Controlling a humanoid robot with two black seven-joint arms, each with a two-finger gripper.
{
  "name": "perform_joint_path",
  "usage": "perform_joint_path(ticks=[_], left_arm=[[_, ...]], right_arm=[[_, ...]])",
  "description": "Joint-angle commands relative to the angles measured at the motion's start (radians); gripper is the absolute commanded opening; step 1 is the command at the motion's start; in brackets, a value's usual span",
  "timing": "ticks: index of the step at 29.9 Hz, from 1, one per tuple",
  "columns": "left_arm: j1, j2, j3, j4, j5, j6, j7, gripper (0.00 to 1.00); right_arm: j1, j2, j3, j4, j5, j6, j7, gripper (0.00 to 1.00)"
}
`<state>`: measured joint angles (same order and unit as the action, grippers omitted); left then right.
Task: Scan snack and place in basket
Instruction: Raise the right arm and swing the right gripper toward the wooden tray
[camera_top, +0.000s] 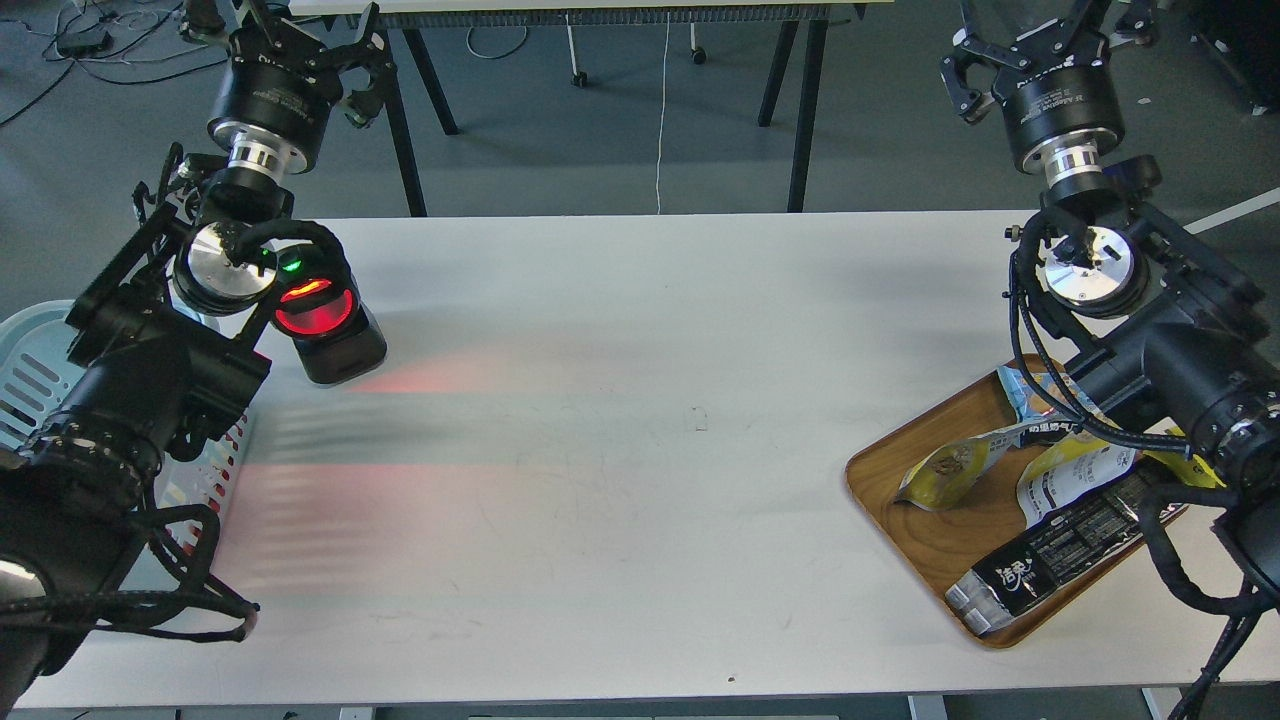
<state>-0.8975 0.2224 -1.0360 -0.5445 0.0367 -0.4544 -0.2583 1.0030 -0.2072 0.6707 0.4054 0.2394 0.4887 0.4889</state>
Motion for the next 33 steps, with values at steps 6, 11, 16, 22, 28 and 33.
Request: perform_joint_path(ticks=[6, 11, 16, 22, 28, 33], left_arm=[[0.005, -0.002, 0.007, 0.006, -0.001, 0.043, 0.001, 1.00], [0.000, 0.012, 0.010, 0.005, -0.004, 0.051, 0.005, 1.00], [-0.004, 0.020, 0.010, -0.005, -0.006, 0.049, 0.007, 1.00], [0.003, 0.020, 0.016, -0.008, -0.006, 0.045, 0.008, 1.00], [0.008, 0.017, 0.016, -0.008, -0.006, 0.023, 0.002, 1.00], [0.008, 0.026, 0.010, -0.009, -0.006, 0.022, 0.002, 1.00]], right_arm=[[0.003, 0.023, -0.017, -0.048, -0.008, 0.000, 0.000, 1.00], [0.093, -0.052, -0.120, -0.036, -0.031, 0.000, 0.000, 1.00], [0.233, -0.144, -0.353, 0.111, -0.040, 0.000, 0.000, 1.00], [0.432, -0.291, -0.649, 0.346, -0.135, 0.000, 0.000, 1.00], [0.618, -0.353, -0.853, 0.590, -0.357, 0.000, 0.000, 0.99], [0.781, -0.385, -1.048, 0.827, -0.699, 0.000, 0.000, 0.99]])
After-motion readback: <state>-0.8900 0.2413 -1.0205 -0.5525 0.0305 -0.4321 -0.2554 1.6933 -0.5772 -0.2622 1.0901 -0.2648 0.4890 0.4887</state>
